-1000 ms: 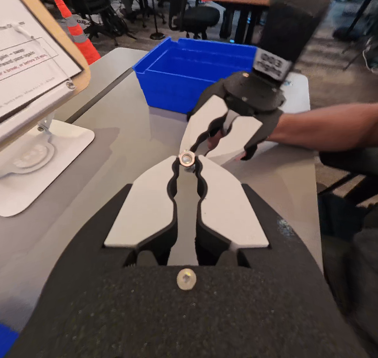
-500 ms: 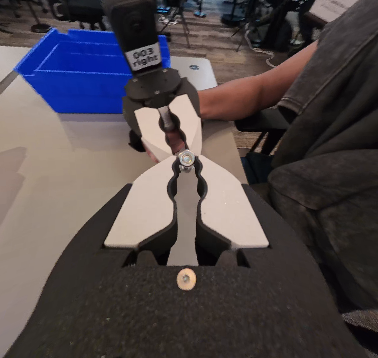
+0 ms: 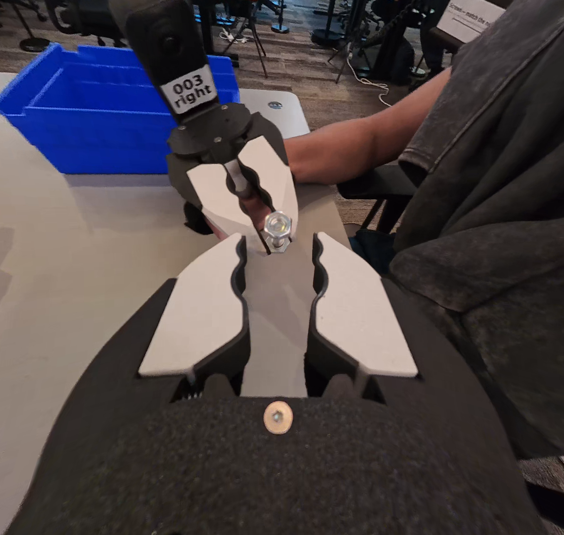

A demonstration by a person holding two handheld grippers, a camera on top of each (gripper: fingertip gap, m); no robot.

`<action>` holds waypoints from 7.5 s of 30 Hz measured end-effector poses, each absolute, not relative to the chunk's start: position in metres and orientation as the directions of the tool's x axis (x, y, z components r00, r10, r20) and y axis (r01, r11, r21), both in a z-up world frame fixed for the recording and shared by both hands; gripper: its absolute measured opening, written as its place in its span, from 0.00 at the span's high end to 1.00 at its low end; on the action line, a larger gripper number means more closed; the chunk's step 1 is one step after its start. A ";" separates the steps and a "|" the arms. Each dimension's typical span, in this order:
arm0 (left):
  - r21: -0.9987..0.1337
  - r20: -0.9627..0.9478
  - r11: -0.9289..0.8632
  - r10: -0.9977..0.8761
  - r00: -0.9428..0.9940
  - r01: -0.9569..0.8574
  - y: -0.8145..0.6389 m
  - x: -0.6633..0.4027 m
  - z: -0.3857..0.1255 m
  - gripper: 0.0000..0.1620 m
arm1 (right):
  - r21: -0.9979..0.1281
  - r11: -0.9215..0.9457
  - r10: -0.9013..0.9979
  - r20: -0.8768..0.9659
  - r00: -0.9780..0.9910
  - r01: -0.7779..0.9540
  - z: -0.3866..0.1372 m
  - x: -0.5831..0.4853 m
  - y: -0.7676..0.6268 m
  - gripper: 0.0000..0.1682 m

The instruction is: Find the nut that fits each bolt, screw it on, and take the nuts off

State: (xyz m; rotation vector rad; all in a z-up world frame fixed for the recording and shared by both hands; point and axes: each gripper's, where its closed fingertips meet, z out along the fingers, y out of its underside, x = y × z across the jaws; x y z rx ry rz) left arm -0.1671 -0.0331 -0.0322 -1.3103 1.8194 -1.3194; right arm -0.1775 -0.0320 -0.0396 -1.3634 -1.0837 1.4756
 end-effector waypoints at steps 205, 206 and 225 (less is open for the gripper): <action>-0.924 0.256 -0.346 -0.875 0.410 -0.163 0.071 -0.150 -0.068 0.54 | -0.155 -0.984 0.059 0.214 0.975 0.093 -0.155 0.237 -0.045 0.79; -0.923 0.258 -0.349 -0.875 0.410 -0.164 0.071 -0.150 -0.069 0.54 | -0.252 -0.960 0.057 0.241 0.969 0.119 -0.130 0.235 -0.038 0.80; -0.908 0.265 -0.381 -0.843 0.468 -0.172 0.065 -0.159 -0.072 0.57 | -0.930 -0.269 0.576 0.051 0.815 0.249 -0.110 -0.118 0.093 0.75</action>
